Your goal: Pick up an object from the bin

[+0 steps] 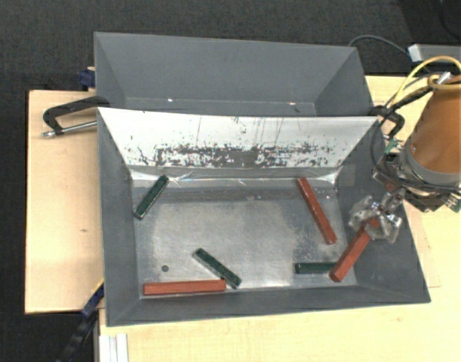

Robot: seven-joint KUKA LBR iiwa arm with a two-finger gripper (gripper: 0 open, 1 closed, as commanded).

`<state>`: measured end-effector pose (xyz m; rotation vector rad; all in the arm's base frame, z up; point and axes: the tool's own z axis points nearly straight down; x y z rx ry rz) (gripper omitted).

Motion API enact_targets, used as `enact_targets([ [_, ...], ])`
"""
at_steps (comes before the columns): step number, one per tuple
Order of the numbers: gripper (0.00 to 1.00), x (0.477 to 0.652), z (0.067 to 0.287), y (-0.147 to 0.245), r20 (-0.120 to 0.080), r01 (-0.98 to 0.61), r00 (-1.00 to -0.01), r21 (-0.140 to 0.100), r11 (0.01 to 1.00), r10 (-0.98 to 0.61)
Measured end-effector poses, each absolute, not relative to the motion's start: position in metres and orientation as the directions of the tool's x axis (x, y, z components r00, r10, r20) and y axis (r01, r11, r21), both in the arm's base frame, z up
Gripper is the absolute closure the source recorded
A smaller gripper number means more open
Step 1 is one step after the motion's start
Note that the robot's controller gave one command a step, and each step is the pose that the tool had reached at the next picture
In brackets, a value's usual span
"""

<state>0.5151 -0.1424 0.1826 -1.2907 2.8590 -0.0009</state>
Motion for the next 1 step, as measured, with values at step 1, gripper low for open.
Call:
enact_targets([
  [1,1.0,0.5246,0.2319,-0.1227,-0.002,-0.751,-0.66,0.001,0.66,-0.751],
])
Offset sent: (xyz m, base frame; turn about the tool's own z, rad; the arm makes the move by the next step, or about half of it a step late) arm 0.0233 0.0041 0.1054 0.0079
